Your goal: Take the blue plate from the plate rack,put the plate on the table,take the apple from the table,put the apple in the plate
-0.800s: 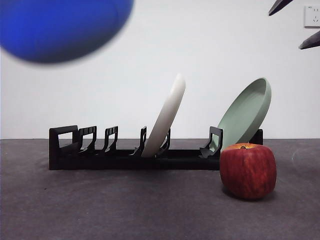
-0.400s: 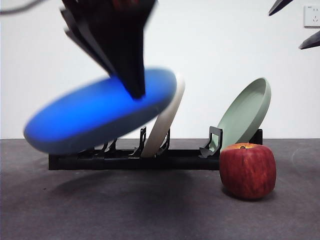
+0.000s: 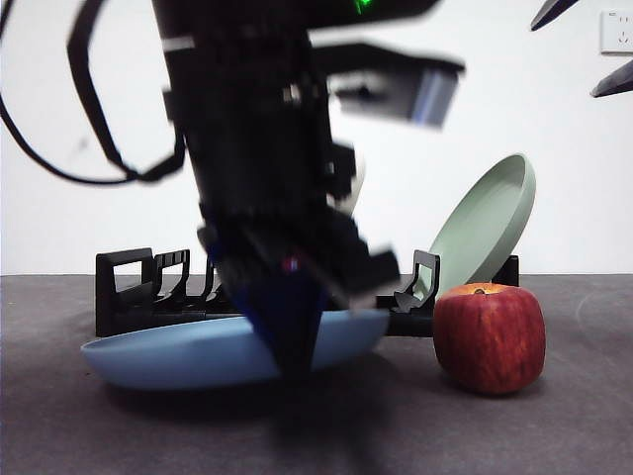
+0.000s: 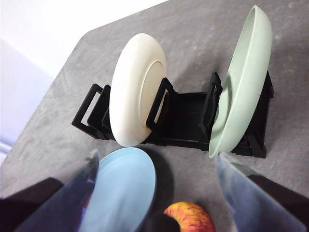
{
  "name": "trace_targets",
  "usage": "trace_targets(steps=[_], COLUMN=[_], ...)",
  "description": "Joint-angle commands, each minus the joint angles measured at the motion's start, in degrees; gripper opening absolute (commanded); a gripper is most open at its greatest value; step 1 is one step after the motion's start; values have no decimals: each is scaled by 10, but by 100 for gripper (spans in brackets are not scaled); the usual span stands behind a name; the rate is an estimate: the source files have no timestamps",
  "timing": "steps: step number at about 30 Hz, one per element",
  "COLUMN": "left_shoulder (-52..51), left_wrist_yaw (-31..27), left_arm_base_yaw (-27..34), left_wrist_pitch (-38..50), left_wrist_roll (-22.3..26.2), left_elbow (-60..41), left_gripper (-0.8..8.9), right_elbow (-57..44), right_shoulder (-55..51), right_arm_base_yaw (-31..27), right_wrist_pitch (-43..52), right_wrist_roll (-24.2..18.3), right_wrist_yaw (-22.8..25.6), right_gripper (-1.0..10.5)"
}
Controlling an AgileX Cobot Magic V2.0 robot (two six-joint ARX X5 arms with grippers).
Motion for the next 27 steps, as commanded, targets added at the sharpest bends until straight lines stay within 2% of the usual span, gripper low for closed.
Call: trace_targets(steps=[1,2,3,7,8,13,18,21,27], left_shoulder=[10,10,10,10,10,-9,-91,-158,-280], left_wrist_yaw=[45,54,64,62,62,61,41,30,17], left_arm_base_yaw=[0,-1,-2,-1,-1,0,2,10,32], left_wrist_pitch=[3,3,5,2,0,-4,-17,-31,-56], left_wrist_roll=[1,1,1,-16,-16,-60,-72,-72,-71], left_elbow=[-4,-4,-4,-4,-4,0,14,35,113], left_gripper=[6,33,103,472,494,499,499,499,499], right_elbow=[3,3,3,3,3,3,3,3,3], right_shoulder=[0,0,0,0,0,0,0,0,21], right_arm_base_yaw=[0,0,0,0,1,2,24,49,130], right_wrist_pitch=[3,2,2,-10,-16,-48,-66,-66,-77], right_wrist_roll=[-5,-5,-5,-10,-16,-48,-76,-78,-97], right_wrist_yaw=[0,-1,-1,-2,-2,-3,-3,3,91], right_gripper=[409,409,409,409,409,411,429,545,549])
